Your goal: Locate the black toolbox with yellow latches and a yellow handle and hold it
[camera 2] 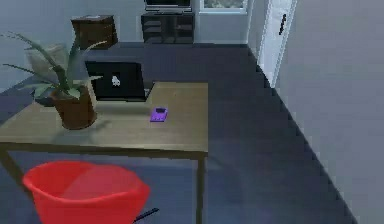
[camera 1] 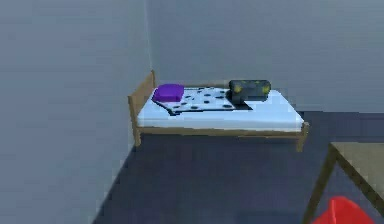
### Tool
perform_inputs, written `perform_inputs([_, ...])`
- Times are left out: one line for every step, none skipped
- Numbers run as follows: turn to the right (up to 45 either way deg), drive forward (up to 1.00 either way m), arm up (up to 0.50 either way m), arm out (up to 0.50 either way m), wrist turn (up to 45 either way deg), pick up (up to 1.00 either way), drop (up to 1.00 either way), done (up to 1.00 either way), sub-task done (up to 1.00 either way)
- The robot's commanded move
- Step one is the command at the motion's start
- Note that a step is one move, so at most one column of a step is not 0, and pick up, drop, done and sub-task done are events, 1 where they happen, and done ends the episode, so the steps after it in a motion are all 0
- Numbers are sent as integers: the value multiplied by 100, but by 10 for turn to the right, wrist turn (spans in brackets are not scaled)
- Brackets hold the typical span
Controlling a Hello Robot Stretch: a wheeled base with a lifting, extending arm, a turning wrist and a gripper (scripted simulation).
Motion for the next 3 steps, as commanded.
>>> perform_inputs([0, 90, 0, 0, 0, 0, 0, 0, 0])
perform_inputs([150, 0, 0, 0, 0, 0, 0, 0, 0])
perform_inputs([0, 55, 0, 0, 0, 0, 0, 0, 0])
